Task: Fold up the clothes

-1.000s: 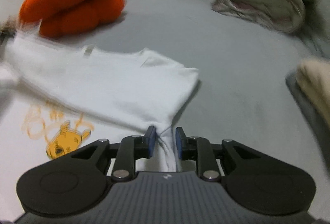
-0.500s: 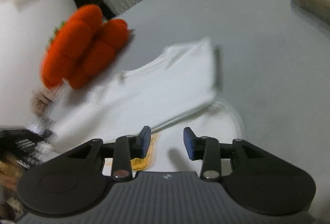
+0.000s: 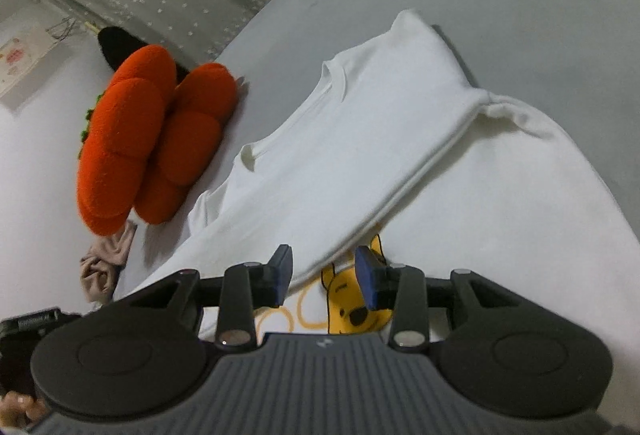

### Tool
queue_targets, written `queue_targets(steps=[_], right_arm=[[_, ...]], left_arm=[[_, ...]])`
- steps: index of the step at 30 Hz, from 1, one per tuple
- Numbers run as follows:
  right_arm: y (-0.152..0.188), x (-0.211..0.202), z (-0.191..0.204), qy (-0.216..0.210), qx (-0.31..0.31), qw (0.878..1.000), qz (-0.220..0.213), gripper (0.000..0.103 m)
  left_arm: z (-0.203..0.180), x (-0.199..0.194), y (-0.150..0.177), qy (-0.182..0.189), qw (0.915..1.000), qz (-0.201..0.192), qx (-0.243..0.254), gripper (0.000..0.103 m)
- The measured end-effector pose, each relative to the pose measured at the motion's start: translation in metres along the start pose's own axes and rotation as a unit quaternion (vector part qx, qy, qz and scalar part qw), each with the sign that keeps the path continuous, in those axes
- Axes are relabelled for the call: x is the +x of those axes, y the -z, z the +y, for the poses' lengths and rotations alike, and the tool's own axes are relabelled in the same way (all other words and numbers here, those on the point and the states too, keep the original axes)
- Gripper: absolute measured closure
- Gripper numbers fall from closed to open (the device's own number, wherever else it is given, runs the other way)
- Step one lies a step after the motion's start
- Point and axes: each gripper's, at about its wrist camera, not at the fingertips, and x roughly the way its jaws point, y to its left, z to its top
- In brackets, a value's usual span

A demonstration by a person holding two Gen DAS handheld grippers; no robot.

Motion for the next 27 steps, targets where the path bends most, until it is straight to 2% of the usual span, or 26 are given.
queue_targets(steps=[2, 4, 5, 9, 12, 15, 17, 19, 21, 24, 27], right_arm=[[0.002, 0.003, -0.002, 0.005, 0.013, 1.0, -0.012, 0.067], [0.003, 0.004, -0.004, 0.016, 0.021, 0.999, -0.022, 0.096], [0.003, 0.003, -0.005, 0.024, 0.021, 0.999, -0.024, 0.096], [-0.011, -0.02, -0.003, -0.005, 0.032, 0.999, -0.035, 0.097], [-0.03, -0.034, -0.001, -0.021, 0.056, 0.998, -0.014, 0.097], [-0.041, -0.036, -0.009, -0.008, 0.06, 0.998, 0.019, 0.097], [-0.037, -0.032, -0.02, 0.016, 0.045, 0.998, 0.032, 0.097], [-0.025, -0.026, -0.037, 0.021, 0.053, 0.997, 0.048, 0.097], [-0.019, -0.024, -0.046, 0.009, 0.057, 0.997, 0.043, 0.098], [-0.028, -0.031, -0.034, 0.013, 0.018, 0.999, 0.026, 0.097], [-0.034, -0.041, -0.029, 0.009, 0.005, 1.0, 0.009, 0.097]], left_arm=[[0.001, 0.001, 0.001, -0.007, 1.0, 0.0, 0.004, 0.102], [0.003, 0.001, 0.001, -0.007, 1.0, 0.001, 0.003, 0.102], [0.003, 0.0, 0.001, -0.005, 1.0, 0.003, 0.002, 0.102], [0.002, -0.009, 0.002, 0.0, 0.9999, 0.016, 0.0, 0.102], [-0.001, -0.018, 0.009, -0.008, 0.9995, 0.03, 0.005, 0.102], [0.0, -0.011, 0.023, -0.022, 0.9983, 0.053, 0.013, 0.102], [0.002, 0.003, 0.034, -0.047, 0.9959, 0.073, 0.024, 0.102], [0.009, 0.012, 0.042, -0.064, 0.9936, 0.091, 0.021, 0.102], [0.013, 0.015, 0.047, -0.069, 0.9923, 0.101, 0.017, 0.102], [0.01, 0.006, 0.045, -0.06, 0.9941, 0.088, 0.023, 0.102], [0.009, 0.003, 0.044, -0.054, 0.9941, 0.091, 0.024, 0.102]])
